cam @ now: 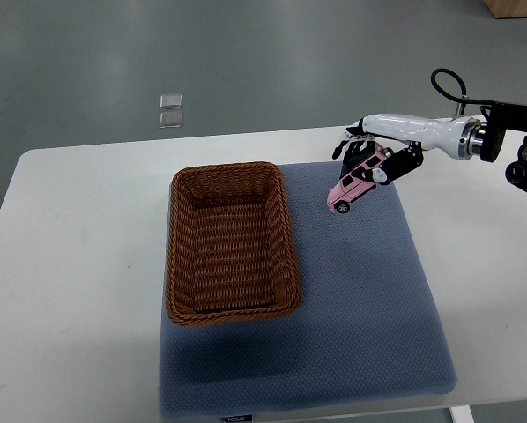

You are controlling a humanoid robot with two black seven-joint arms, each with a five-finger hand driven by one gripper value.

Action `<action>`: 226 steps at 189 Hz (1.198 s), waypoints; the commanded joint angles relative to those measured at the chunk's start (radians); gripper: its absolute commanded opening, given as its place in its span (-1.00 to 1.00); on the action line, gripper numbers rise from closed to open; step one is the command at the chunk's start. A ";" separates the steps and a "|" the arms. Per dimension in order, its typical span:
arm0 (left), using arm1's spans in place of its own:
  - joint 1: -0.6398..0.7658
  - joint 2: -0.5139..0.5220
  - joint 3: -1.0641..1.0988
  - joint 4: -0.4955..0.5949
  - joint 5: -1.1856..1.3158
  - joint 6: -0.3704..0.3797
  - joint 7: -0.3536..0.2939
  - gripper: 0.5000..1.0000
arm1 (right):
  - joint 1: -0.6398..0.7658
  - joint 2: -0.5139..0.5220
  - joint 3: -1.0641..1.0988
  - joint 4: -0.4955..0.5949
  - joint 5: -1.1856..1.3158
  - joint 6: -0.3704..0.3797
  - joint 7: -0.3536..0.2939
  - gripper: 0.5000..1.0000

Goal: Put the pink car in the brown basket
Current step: 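Lift the pink car off the mat with the right hand, then carry the car over the wicker basket and lower it inside, then open the right hand to release the car into the basket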

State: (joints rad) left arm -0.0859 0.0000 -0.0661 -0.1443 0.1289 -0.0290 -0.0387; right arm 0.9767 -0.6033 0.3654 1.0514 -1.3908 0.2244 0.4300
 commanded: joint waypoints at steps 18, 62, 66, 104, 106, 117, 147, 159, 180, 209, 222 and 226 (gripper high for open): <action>-0.002 0.000 -0.001 -0.001 0.000 0.000 0.000 1.00 | 0.039 0.043 0.001 -0.001 0.007 -0.007 -0.002 -1.00; -0.002 0.000 0.000 -0.001 0.000 0.000 0.000 1.00 | 0.128 0.120 -0.005 -0.001 0.059 -0.005 -0.007 -1.00; -0.002 0.000 0.000 -0.001 0.000 0.000 0.000 1.00 | 0.131 0.131 -0.006 -0.001 0.064 -0.005 -0.007 -1.00; -0.002 0.000 0.000 0.003 0.000 0.000 0.000 1.00 | 0.123 0.269 -0.022 -0.017 0.079 -0.008 -0.005 -1.00; -0.002 0.000 0.000 0.003 0.000 0.000 0.000 1.00 | 0.122 0.275 -0.025 -0.019 0.078 -0.010 -0.007 -1.00; -0.002 0.000 0.000 0.005 0.000 0.000 0.000 1.00 | 0.119 0.307 -0.048 -0.037 0.078 -0.022 -0.005 -1.00; -0.002 0.000 0.000 0.006 0.000 0.000 0.000 1.00 | 0.103 0.364 -0.098 -0.070 0.078 -0.071 0.000 -1.00; -0.002 0.000 0.000 0.006 0.000 0.000 0.000 1.00 | 0.086 0.375 -0.100 -0.071 0.076 -0.071 0.001 -1.00; -0.002 0.000 0.000 0.006 0.000 0.000 0.000 1.00 | 0.068 0.384 -0.105 -0.071 0.076 -0.072 0.001 -1.00; -0.002 0.000 0.000 0.003 0.000 0.000 0.000 1.00 | 0.040 0.384 -0.106 -0.071 0.076 -0.097 0.001 -1.00; -0.002 0.000 0.000 0.003 0.000 0.000 0.000 1.00 | 0.036 0.385 -0.106 -0.071 0.076 -0.108 0.001 -1.00; -0.002 0.000 0.000 0.003 0.000 0.000 0.000 1.00 | 0.033 0.385 -0.106 -0.071 0.076 -0.109 0.001 -1.00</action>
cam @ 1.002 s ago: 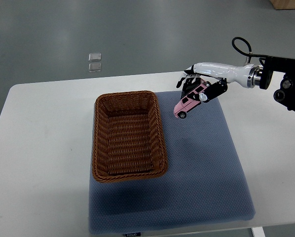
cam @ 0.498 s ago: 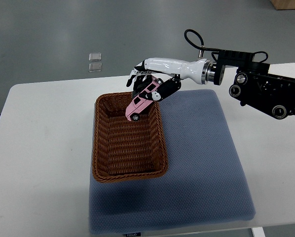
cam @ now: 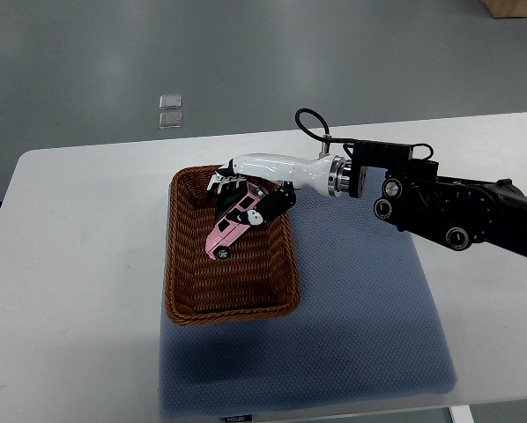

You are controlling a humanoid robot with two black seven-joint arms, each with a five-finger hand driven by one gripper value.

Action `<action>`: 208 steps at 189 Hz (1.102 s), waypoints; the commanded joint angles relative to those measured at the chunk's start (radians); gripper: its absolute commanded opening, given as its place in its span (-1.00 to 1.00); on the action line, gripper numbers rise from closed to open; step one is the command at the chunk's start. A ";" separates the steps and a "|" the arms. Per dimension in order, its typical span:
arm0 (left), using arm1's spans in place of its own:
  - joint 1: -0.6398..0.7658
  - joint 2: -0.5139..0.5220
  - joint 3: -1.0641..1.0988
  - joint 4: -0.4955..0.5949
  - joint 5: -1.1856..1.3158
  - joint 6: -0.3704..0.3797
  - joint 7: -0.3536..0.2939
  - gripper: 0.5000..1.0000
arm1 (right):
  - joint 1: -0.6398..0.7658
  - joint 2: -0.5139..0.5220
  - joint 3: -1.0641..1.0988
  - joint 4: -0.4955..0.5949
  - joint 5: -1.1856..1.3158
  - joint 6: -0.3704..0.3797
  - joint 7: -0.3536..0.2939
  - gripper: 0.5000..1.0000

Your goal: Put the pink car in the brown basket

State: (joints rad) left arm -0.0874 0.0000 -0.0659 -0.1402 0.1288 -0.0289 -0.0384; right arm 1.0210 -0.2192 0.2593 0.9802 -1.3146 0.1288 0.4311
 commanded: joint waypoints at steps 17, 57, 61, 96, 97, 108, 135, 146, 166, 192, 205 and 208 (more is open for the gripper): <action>0.000 0.000 0.000 0.001 0.000 0.000 0.000 1.00 | -0.021 0.009 0.000 0.000 0.002 -0.032 0.001 -0.05; 0.000 0.000 0.000 0.002 0.000 0.000 0.000 1.00 | -0.029 0.009 0.001 0.000 0.008 -0.034 0.003 0.62; 0.000 0.000 0.000 0.002 0.000 0.000 0.000 1.00 | -0.029 0.009 0.003 0.000 0.009 -0.034 0.003 0.63; 0.000 0.000 -0.002 0.002 0.000 0.000 -0.002 1.00 | -0.030 -0.002 0.018 0.000 0.014 -0.043 0.003 0.62; 0.000 0.000 -0.002 0.002 0.000 0.000 -0.002 1.00 | -0.030 -0.003 0.020 -0.001 0.014 -0.046 0.003 0.62; 0.000 0.000 0.000 0.002 0.000 0.000 -0.002 1.00 | -0.036 -0.011 0.031 -0.001 0.034 -0.064 0.003 0.62; 0.000 0.000 -0.002 0.002 0.000 0.000 0.000 1.00 | -0.055 -0.063 0.086 -0.001 0.182 -0.086 -0.006 0.62; 0.000 0.000 -0.002 0.002 0.000 0.000 -0.002 1.00 | -0.070 -0.086 0.121 -0.005 0.238 -0.087 -0.009 0.62; 0.000 0.000 -0.003 0.004 0.000 0.000 -0.002 1.00 | -0.125 -0.104 0.227 -0.026 0.342 -0.094 -0.011 0.61; 0.000 0.000 -0.003 0.004 0.000 0.000 -0.002 1.00 | -0.202 -0.117 0.366 -0.044 0.498 -0.121 -0.057 0.61; 0.000 0.000 -0.003 0.004 0.000 0.000 -0.002 1.00 | -0.242 -0.127 0.411 -0.049 0.577 -0.136 -0.075 0.61; 0.000 0.000 -0.003 0.004 0.000 0.000 0.000 1.00 | -0.254 -0.129 0.420 -0.049 0.600 -0.143 -0.077 0.61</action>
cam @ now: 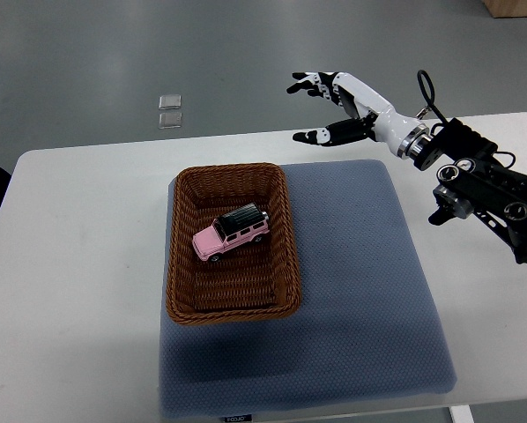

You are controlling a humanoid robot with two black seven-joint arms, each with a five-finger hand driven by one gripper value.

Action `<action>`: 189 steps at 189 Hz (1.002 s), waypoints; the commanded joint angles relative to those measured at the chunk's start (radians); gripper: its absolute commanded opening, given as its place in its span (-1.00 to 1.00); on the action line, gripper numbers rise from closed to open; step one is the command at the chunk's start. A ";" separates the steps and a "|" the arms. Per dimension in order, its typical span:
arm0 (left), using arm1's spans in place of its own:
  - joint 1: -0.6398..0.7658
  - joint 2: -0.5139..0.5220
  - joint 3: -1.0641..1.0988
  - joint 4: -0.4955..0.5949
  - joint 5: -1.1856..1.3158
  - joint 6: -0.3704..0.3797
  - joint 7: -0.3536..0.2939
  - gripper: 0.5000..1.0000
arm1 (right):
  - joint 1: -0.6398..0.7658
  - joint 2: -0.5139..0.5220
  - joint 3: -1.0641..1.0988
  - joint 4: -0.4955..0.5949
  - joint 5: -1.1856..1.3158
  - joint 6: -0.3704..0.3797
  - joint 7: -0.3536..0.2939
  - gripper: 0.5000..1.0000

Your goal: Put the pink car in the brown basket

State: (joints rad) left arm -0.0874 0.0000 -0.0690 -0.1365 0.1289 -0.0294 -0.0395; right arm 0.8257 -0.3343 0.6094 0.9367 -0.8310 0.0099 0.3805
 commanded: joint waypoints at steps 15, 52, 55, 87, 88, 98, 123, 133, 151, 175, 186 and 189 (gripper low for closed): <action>0.000 0.000 0.000 0.000 0.000 0.000 0.001 1.00 | -0.089 -0.017 0.089 -0.010 0.194 -0.048 -0.028 0.61; 0.000 0.000 0.002 -0.002 0.000 0.000 0.000 1.00 | -0.119 -0.015 0.104 -0.042 0.441 -0.136 -0.031 0.61; 0.000 0.000 0.002 -0.002 0.000 0.000 0.001 1.00 | -0.119 -0.017 0.104 -0.044 0.457 -0.139 -0.031 0.61; 0.000 0.000 0.003 -0.002 0.000 0.000 0.000 1.00 | -0.115 -0.017 0.104 -0.058 0.570 -0.166 -0.065 0.61; 0.000 0.000 0.003 -0.002 0.000 0.000 0.000 1.00 | -0.115 -0.017 0.104 -0.058 0.570 -0.166 -0.065 0.61; 0.000 0.000 0.003 0.000 0.000 0.000 0.001 1.00 | -0.117 -0.015 0.104 -0.062 0.578 -0.168 -0.068 0.61; 0.000 0.000 0.003 0.000 -0.002 0.000 0.000 1.00 | -0.119 -0.015 0.104 -0.062 0.593 -0.169 -0.080 0.62; 0.000 0.000 0.003 0.000 -0.002 0.000 0.001 1.00 | -0.120 -0.015 0.102 -0.062 0.599 -0.169 -0.101 0.62; 0.000 0.000 0.003 0.000 -0.002 0.000 0.000 1.00 | -0.122 -0.020 0.098 -0.062 0.599 -0.156 -0.167 0.63; -0.002 0.000 0.003 0.001 -0.002 0.000 0.000 1.00 | -0.120 -0.043 0.102 -0.064 0.599 -0.145 -0.203 0.63; -0.002 0.000 0.003 0.001 -0.002 0.000 0.000 1.00 | -0.119 -0.046 0.104 -0.062 0.599 -0.151 -0.201 0.63; -0.002 0.000 0.003 0.001 -0.002 0.000 0.000 1.00 | -0.119 -0.046 0.104 -0.064 0.599 -0.153 -0.198 0.63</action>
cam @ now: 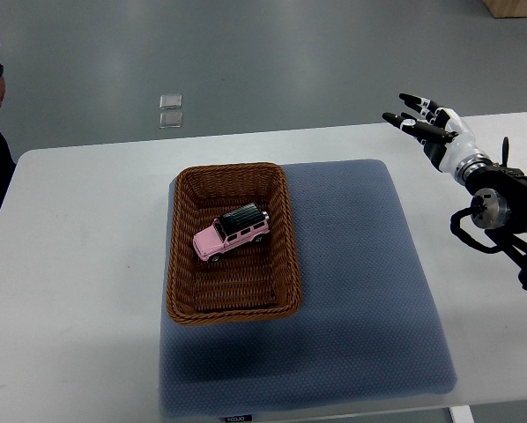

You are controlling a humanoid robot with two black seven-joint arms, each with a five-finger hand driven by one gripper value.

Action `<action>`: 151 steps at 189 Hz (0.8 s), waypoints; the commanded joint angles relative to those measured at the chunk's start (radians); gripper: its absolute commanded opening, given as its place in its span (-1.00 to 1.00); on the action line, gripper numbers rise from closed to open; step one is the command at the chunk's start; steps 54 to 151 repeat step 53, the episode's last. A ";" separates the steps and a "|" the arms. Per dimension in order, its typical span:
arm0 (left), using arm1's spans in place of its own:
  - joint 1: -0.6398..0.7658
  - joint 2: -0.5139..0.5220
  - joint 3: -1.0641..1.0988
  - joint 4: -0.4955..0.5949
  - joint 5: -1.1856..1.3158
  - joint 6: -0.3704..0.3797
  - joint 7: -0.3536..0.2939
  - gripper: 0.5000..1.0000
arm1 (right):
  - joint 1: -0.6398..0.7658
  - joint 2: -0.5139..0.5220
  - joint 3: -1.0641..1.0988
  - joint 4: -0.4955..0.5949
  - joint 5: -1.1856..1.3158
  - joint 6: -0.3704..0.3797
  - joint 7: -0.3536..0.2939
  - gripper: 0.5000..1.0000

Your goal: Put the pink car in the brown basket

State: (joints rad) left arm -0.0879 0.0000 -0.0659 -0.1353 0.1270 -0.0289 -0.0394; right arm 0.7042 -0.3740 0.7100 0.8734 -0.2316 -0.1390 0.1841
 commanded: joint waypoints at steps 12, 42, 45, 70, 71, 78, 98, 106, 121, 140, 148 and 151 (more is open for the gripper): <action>-0.001 0.000 0.000 0.000 0.000 0.000 0.000 1.00 | 0.008 -0.005 0.008 -0.013 -0.003 -0.022 0.009 0.64; -0.007 0.000 0.000 0.000 0.000 0.000 0.000 1.00 | 0.017 -0.006 0.009 -0.051 -0.005 -0.030 0.011 0.64; -0.007 0.000 -0.002 0.000 0.000 0.000 0.001 1.00 | 0.017 -0.006 0.009 -0.053 -0.006 -0.031 0.012 0.64; -0.007 0.000 -0.002 0.000 0.000 0.000 0.000 1.00 | 0.015 -0.008 0.008 -0.053 -0.011 -0.033 0.015 0.65; -0.007 0.000 -0.002 0.000 0.000 0.000 0.000 1.00 | 0.015 -0.008 0.008 -0.053 -0.011 -0.033 0.015 0.65; -0.007 0.000 -0.002 0.000 0.000 0.000 0.000 1.00 | 0.015 -0.008 0.008 -0.053 -0.011 -0.033 0.015 0.65; -0.007 0.000 -0.002 0.000 0.000 0.000 0.000 1.00 | 0.015 -0.008 0.008 -0.053 -0.011 -0.033 0.015 0.65; -0.007 0.000 -0.002 0.000 0.000 0.000 0.000 1.00 | 0.015 -0.008 0.008 -0.053 -0.011 -0.033 0.015 0.65; -0.007 0.000 -0.002 0.000 0.000 0.000 0.000 1.00 | 0.015 -0.008 0.008 -0.053 -0.011 -0.033 0.015 0.65; -0.007 0.000 -0.002 0.000 0.000 0.000 0.000 1.00 | 0.015 -0.008 0.008 -0.053 -0.011 -0.033 0.015 0.65; -0.007 0.000 -0.002 0.000 0.000 0.000 0.000 1.00 | 0.015 -0.008 0.008 -0.053 -0.011 -0.033 0.015 0.65; -0.007 0.000 -0.002 0.000 0.000 0.000 0.000 1.00 | 0.015 -0.008 0.008 -0.053 -0.011 -0.033 0.015 0.65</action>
